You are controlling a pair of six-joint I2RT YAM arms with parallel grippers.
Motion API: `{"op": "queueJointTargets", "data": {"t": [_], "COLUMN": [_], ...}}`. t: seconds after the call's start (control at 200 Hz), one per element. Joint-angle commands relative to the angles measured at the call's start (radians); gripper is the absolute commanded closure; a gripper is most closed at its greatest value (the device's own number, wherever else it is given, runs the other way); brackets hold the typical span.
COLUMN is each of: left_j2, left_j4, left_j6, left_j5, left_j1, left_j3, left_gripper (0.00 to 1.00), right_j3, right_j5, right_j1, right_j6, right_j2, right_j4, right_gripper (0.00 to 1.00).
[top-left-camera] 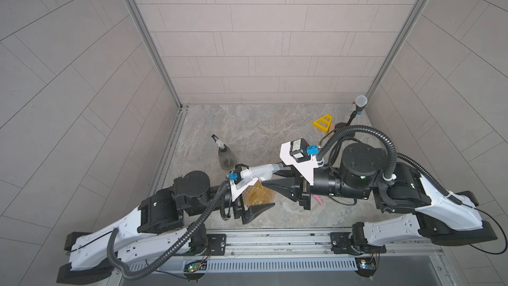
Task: Attach spray nozzles to spray bottles
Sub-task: Screw the spray nozzle on the spray bottle.
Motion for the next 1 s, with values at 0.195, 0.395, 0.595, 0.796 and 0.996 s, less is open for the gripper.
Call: {"op": "queueJointTargets", "data": {"t": [0.195,0.395,0.595,0.796,0.996], "left_j2": [0.010,-0.005,-0.034,-0.054,-0.066], "left_j4": [0.031,0.021,0.032,0.035,0.048], "left_j6": [0.011,0.011,-0.002,-0.013,-0.024], "left_j5": [-0.117,-0.133,-0.132,-0.114,-0.016], "left_j1": [0.006,0.006,0.006,0.007,0.006], "left_j3": [0.052,0.043,0.015,0.008,-0.002], "left_gripper": [1.00,1.00,1.00,1.00,1.00], "right_j3": [0.034,0.098,0.079,-0.022,-0.068], "right_j5": [0.395,0.418,0.345,0.223,-0.008], "right_j1": [0.105,0.114,0.114,0.112,0.022], "right_j6": [0.086,0.073,-0.006,-0.090,-0.092], "right_j2": [0.138,0.183,0.105,-0.046,-0.125], "right_j4": [-0.105,-0.102,-0.058,0.008,0.068], "right_gripper": [0.79,0.74,0.55,0.38,0.30]}}
